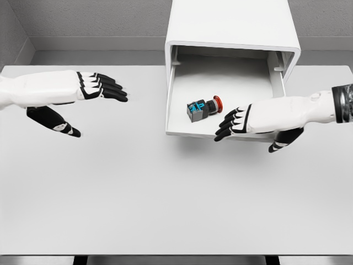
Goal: Slide open multi-storey tabletop storage cabinets and put open load switch and slide close multi-storey tabletop storage cabinets
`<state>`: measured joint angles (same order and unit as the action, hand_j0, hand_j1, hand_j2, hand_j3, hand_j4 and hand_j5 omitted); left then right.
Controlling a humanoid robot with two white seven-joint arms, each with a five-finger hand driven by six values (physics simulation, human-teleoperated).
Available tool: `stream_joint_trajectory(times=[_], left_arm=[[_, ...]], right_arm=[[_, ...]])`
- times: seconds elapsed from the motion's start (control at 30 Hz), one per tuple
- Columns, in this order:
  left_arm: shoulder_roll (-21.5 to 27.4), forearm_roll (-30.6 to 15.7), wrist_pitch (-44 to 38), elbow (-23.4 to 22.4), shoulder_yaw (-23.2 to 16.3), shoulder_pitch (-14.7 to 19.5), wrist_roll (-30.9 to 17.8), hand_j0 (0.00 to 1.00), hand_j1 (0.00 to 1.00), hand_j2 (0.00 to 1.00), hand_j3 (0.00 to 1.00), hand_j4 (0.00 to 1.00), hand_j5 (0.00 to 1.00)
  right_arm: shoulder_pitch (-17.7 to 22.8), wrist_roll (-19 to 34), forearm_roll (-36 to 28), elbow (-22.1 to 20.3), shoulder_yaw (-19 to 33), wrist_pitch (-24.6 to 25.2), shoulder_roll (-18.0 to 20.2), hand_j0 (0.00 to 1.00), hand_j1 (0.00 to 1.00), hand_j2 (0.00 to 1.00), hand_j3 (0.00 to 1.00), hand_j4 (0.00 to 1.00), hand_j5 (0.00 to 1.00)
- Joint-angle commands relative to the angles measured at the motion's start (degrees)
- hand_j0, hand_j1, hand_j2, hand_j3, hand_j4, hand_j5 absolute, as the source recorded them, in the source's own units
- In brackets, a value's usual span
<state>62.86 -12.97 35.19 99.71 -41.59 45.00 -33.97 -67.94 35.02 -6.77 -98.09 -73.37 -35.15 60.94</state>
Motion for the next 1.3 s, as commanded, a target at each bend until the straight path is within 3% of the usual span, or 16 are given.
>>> stream_joint_trajectory(times=[0.0,0.13,0.2,0.27,0.3,0.43,0.83,1.13,1.27], left_arm=[[1.39,-0.30,-0.19,0.13,0.11,0.00,-0.04,1.00,1.00,1.00,1.00,1.00,1.00],[-0.72,1.71,-0.19,0.49,0.28,-0.18,-0.04,1.00,1.00,1.00,1.00,1.00,1.00],[-3.09,2.94,-0.19,0.31,3.35,-2.72,-0.04,1.00,1.00,1.00,1.00,1.00,1.00],[-9.42,11.91,-0.19,0.13,8.02,-5.09,-0.66,1.00,1.00,1.00,1.00,1.00,1.00],[-9.42,11.74,-0.19,0.13,8.63,-7.64,-1.03,1.00,1.00,1.00,1.00,1.00,1.00],[-9.07,11.12,-0.19,0.13,10.39,-9.05,-1.03,1.00,1.00,1.00,1.00,1.00,1.00],[-6.17,10.68,-0.19,-0.22,10.30,-9.49,0.13,1.00,1.00,1.00,1.00,1.00,1.00],[-6.17,10.86,-0.19,-0.22,10.30,-9.49,0.13,1.00,1.00,1.00,1.00,1.00,1.00],[-6.17,10.95,-0.19,-0.31,10.39,-10.20,0.13,1.00,1.00,1.00,1.00,1.00,1.00]], right_arm=[[0.00,-0.02,-0.35,0.00,0.33,0.15,-0.91,1.00,1.00,1.00,1.00,1.00,1.00],[0.70,-0.02,-0.35,0.17,3.05,0.15,0.23,1.00,1.00,1.00,1.00,1.00,1.00],[0.79,-0.04,-0.35,0.18,3.49,0.15,0.23,1.00,1.00,1.00,1.00,1.00,1.00],[0.79,-0.13,-0.35,0.26,4.28,0.15,0.23,1.00,1.00,1.00,1.00,1.00,1.00],[0.79,-0.13,-0.35,0.35,4.37,0.15,0.23,1.00,1.00,1.00,1.00,1.00,1.00],[0.88,-0.04,-0.09,0.53,4.37,0.15,0.14,1.00,1.00,1.00,1.00,1.00,1.00],[2.20,-0.22,0.35,0.53,4.11,0.15,-0.82,1.00,1.00,1.00,1.00,1.00,1.00],[2.20,-0.31,4.40,3.60,5.34,0.15,-3.81,1.00,1.00,1.00,1.00,1.00,1.00],[1.76,-1.01,6.51,11.69,6.83,0.15,-8.38,1.00,1.00,1.00,1.00,1.00,1.00]])
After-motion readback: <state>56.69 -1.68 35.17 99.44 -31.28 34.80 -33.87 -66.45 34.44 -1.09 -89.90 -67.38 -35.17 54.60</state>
